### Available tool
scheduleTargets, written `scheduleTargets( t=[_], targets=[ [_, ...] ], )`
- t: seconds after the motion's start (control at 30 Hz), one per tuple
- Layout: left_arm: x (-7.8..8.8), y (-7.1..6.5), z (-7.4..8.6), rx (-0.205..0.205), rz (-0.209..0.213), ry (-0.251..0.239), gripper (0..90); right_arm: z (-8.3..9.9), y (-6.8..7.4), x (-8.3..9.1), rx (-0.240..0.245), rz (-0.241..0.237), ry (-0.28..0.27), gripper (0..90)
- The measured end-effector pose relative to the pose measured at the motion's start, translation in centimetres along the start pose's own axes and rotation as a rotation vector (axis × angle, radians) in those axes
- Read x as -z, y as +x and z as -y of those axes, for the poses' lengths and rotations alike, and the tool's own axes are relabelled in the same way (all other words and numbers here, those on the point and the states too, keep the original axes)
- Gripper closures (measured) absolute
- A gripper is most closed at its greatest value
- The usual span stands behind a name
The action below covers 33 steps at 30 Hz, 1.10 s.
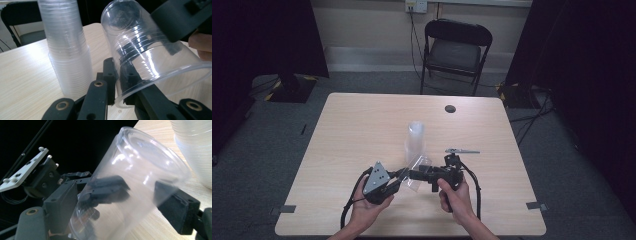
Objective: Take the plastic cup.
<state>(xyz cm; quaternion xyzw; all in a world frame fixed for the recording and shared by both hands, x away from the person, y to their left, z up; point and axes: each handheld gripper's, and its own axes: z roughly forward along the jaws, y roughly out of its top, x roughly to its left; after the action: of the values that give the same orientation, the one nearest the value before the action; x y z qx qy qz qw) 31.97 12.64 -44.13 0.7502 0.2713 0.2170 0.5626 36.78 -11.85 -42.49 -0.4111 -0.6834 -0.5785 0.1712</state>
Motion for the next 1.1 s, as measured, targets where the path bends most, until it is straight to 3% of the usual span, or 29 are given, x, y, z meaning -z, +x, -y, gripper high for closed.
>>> scheduleTargets(
  t=[0.13, 0.57, 0.73, 0.9, 1.0, 1.1],
  targets=[
    [0.2, 0.4, 0.0, 0.019, -0.004, 0.007, 85.0, -0.1, -0.1, 0.2, 0.011, 0.011, -0.002, 18.9],
    [0.4, 0.7, 0.0, 0.058, 0.043, 0.022, 87.2, -0.2, -0.4, 0.6, 0.019, 0.024, -0.002, 17.5],
    [0.7, 0.8, 0.1, 0.021, 0.014, 0.022, 88.1, -0.2, -0.4, 1.0, 0.014, 0.054, -0.003, 16.9],
    [0.7, 0.8, 0.1, 0.037, 0.025, 0.042, 88.3, -0.3, -0.5, 1.3, 0.043, 0.078, -0.001, 16.6],
    [0.8, 1.0, 0.1, 0.071, 0.039, 0.057, 88.3, -0.3, -0.4, 1.4, 0.098, 0.124, 0.002, 16.5],
    [0.9, 1.3, 0.1, 0.102, 0.057, 0.072, 88.3, -0.3, -0.4, 1.6, 0.119, 0.135, 0.009, 16.6]
  ],
)
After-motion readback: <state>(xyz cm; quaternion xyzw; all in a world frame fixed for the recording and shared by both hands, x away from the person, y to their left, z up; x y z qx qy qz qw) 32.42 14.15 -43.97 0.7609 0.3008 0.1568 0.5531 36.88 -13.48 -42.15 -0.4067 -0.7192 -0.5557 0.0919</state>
